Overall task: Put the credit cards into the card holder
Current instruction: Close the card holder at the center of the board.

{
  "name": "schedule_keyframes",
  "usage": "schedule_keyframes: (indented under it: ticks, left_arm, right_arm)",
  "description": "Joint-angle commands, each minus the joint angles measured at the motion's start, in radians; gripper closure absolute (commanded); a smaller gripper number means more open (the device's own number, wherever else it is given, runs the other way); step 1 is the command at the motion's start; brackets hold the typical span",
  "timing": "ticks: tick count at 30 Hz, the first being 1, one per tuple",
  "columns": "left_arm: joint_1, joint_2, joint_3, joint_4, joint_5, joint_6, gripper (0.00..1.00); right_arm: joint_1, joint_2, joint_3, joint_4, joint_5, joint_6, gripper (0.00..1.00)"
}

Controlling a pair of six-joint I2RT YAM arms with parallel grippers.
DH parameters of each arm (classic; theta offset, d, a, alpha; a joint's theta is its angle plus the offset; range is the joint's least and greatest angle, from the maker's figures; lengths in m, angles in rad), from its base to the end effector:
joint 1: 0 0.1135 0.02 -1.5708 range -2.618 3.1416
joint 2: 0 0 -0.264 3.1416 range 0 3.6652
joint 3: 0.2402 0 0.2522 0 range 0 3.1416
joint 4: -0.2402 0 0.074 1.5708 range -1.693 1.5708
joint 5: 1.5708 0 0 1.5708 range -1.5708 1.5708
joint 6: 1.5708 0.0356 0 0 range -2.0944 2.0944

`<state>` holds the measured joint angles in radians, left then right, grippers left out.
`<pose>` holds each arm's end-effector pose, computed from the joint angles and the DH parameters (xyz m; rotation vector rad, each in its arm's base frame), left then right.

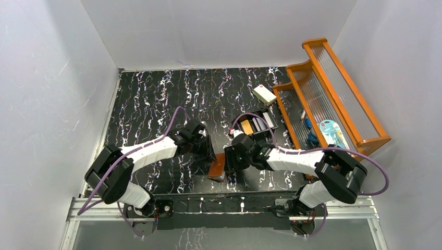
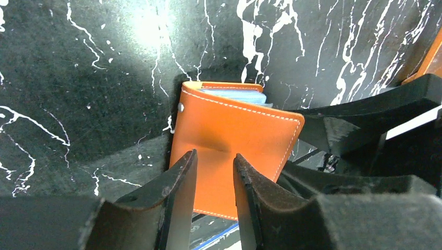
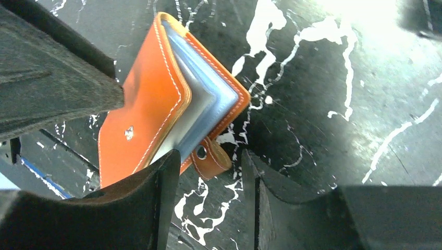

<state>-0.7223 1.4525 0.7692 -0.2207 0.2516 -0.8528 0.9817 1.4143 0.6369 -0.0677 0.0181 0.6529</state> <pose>0.2071 -0.1943 0.1823 -0.0580 2.7027 -0.9038 0.1496 0.2227 0.1632 -0.4081 2.5137 0.6893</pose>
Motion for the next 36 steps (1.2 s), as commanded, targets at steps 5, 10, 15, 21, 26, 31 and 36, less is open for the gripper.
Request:
schedule_keyframes:
  ticks: [5, 10, 15, 21, 26, 31, 36]
  left_arm:
    - [-0.003, 0.007, 0.025, -0.025, 0.043, -0.005, 0.70]
    - [-0.003, -0.009, 0.037, 0.012, 0.066, 0.004, 0.71]
    - [-0.003, 0.013, 0.024, 0.072, 0.067, 0.005, 0.72]
    - [-0.010, 0.069, 0.011, 0.085, 0.061, 0.021, 0.72]
    - [-0.014, 0.087, 0.017, 0.077, 0.054, 0.026, 0.72]
    - [-0.017, 0.066, 0.049, 0.036, 0.038, 0.026, 0.72]
    - [-0.023, 0.020, 0.092, 0.071, 0.086, -0.001, 0.72]
  right_arm:
    - [0.001, 0.081, 0.091, -0.076, 0.032, -0.107, 0.47]
    - [0.001, 0.053, 0.102, -0.184, 0.100, -0.062, 0.53]
    - [0.001, 0.001, 0.078, -0.229, 0.123, -0.014, 0.56]
    - [0.000, -0.017, 0.071, -0.259, 0.159, 0.022, 0.60]
    - [0.000, -0.046, 0.048, -0.252, 0.177, 0.059, 0.63]
    - [0.000, -0.072, 0.026, -0.251, 0.188, 0.081, 0.65]
    - [0.000, -0.093, 0.013, -0.240, 0.197, 0.080, 0.65]
